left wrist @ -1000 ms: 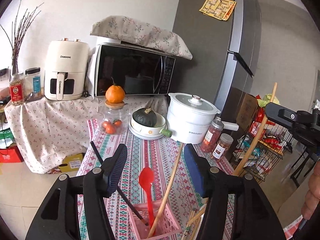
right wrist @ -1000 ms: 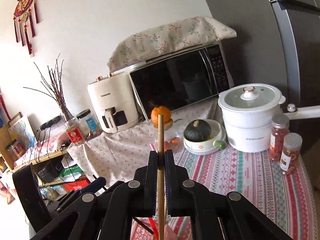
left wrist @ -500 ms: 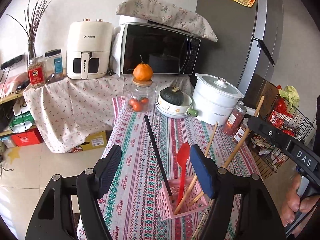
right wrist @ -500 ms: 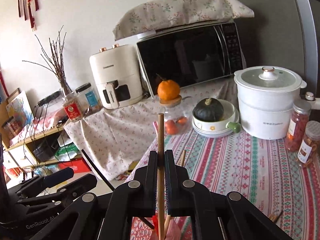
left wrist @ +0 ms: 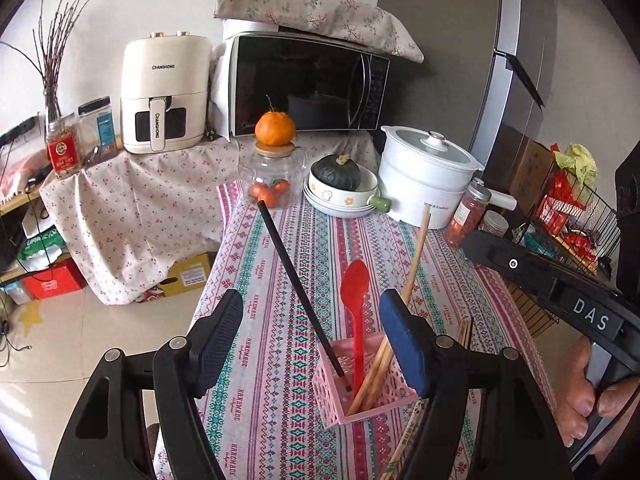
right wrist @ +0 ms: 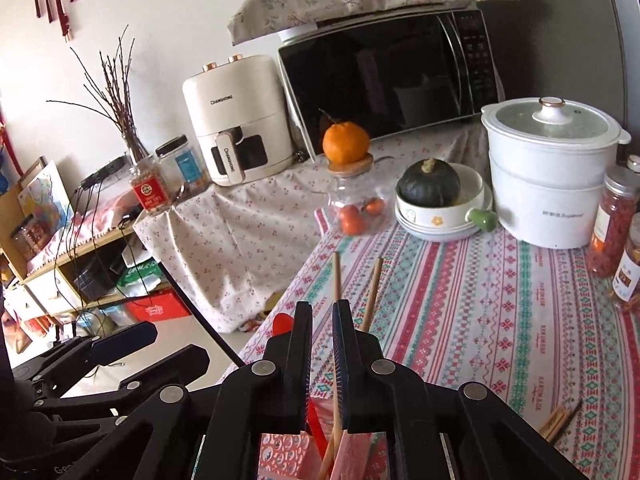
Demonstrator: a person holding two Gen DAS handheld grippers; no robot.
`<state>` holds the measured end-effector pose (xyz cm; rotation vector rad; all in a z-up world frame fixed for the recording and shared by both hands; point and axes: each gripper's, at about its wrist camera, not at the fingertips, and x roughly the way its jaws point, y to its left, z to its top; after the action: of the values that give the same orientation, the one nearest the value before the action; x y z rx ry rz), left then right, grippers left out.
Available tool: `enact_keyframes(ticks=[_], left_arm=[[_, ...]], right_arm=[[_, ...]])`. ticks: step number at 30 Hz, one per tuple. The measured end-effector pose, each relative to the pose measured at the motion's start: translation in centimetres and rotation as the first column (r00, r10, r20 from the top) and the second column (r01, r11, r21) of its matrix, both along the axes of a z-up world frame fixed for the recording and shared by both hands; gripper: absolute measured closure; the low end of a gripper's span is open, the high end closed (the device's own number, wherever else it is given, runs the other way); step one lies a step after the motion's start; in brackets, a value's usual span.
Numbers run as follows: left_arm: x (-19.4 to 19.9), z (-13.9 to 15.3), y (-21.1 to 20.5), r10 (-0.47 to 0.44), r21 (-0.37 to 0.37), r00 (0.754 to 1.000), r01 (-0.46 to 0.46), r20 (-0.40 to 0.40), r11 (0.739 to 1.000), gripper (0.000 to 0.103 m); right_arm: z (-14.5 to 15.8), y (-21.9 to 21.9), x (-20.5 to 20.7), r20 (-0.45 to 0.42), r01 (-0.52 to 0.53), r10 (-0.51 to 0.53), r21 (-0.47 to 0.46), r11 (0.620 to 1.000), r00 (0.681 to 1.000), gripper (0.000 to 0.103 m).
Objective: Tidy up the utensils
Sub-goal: 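Lower the wooden chopstick into the pink basket and open the right gripper, then move the left gripper to the pile and grasp a wooden chopstick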
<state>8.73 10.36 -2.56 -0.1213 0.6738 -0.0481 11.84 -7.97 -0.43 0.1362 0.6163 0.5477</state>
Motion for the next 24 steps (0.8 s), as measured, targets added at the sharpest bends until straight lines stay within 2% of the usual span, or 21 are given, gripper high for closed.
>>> enact_keyframes(ticks=[1, 3, 5, 7, 10, 11, 14, 16, 18, 24], left_arm=[[-0.1, 0.1, -0.1, -0.002, 0.001, 1.0, 0.002, -0.001, 1.0, 0.03], [-0.3, 0.3, -0.4, -0.011, 0.0, 1.0, 0.011, -0.001, 1.0, 0.03], [-0.6, 0.7, -0.9, -0.026, 0.002, 1.0, 0.026, 0.003, 1.0, 0.03], [-0.8, 1.2, -1.5, -0.048, 0.014, 0.999, 0.048, 0.004, 0.999, 0.03], [-1.2, 2.0, -2.8, -0.081, 0.037, 0.997, 0.081, 0.007, 0.996, 0.029], [-1.3, 2.3, -3.4, -0.095, 0.047, 0.995, 0.095, 0.003, 0.994, 0.026], [-1.4, 3.0, -5.5, -0.151, 0.066, 0.988, 0.152, -0.014, 0.986, 0.023], [-1.4, 3.3, -7.3, -0.198, 0.073, 0.979, 0.201, -0.043, 0.977, 0.021], [-1.2, 3.2, -9.0, -0.236, 0.071, 0.969, 0.242, -0.079, 0.968, 0.02], [0.2, 2.1, -13.9, -0.31, 0.021, 0.928, 0.321, -0.208, 0.947, 0.019]], right_arm=[[0.4, -0.4, -0.2, 0.008, 0.007, -0.007, 0.006, 1.0, 1.0, 0.087], [1.4, -1.3, -0.6, 0.022, 0.027, -0.027, 0.026, 0.999, 0.999, 0.071], [2.3, -2.7, -1.0, 0.026, 0.054, -0.056, 0.049, 0.997, 0.998, 0.065], [3.0, -4.2, -1.0, 0.019, 0.091, -0.092, 0.05, 0.995, 0.996, 0.064], [3.3, -7.2, -0.9, -0.009, 0.168, -0.168, 0.04, 0.985, 0.986, 0.055], [3.3, -8.3, -0.8, -0.024, 0.195, -0.194, 0.037, 0.98, 0.981, 0.051], [2.9, -11.8, -0.4, -0.084, 0.27, -0.267, 0.022, 0.963, 0.96, 0.049], [2.3, -14.0, -0.2, -0.137, 0.304, -0.3, 0.004, 0.953, 0.944, 0.046], [1.6, -15.9, 0.0, -0.191, 0.331, -0.328, -0.021, 0.943, 0.925, 0.037], [-1.1, -20.1, 0.1, -0.297, 0.384, -0.403, -0.121, 0.915, 0.866, 0.027]])
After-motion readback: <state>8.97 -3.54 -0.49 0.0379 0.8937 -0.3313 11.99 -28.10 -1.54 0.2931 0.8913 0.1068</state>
